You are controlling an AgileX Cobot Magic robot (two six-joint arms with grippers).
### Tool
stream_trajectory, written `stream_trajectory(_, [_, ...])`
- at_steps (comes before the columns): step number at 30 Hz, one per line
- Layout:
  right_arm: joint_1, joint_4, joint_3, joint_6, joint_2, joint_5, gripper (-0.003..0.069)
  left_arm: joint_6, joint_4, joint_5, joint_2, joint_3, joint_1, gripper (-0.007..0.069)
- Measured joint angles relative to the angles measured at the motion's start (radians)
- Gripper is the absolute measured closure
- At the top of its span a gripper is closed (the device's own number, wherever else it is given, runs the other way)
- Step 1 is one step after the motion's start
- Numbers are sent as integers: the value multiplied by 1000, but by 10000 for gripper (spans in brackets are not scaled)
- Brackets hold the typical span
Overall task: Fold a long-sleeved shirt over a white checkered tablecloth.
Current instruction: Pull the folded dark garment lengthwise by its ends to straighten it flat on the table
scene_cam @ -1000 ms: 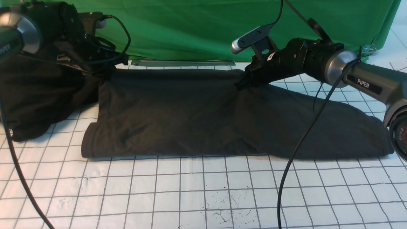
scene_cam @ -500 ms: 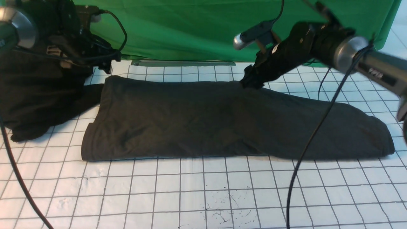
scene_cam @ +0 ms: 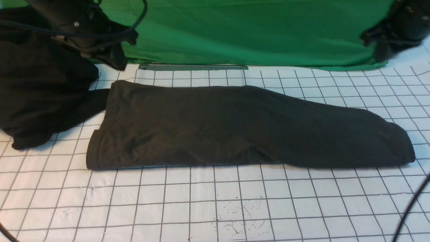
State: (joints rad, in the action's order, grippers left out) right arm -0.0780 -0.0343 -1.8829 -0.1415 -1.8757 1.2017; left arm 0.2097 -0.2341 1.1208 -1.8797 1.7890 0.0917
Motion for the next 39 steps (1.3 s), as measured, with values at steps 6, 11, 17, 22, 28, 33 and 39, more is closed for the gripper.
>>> stream_trajectory(6, [96,2,201,16,33,-4,357,4,10,-155,74,-277,58,631])
stream_trajectory(11, [161,2,294,36,-20,-90,18,-16,82,-326,69,-496,96,631])
stream_trajectory(17, [192,2,301,45,-110,-132,1,-58,150,-419,19,-590,75,631])
stream_trajectory(22, [195,-18,301,45,-174,-145,15,-82,141,-419,-1,-590,64,631])
stream_trajectory(28, [195,-45,301,45,-236,-184,24,-164,173,-416,-2,-590,62,628])
stream_trajectory(33, [195,-54,301,45,-264,-194,72,-170,173,-415,-1,-589,62,628])
stream_trajectory(39, [197,-92,289,-13,-271,-182,495,-170,172,-415,-1,-589,62,627])
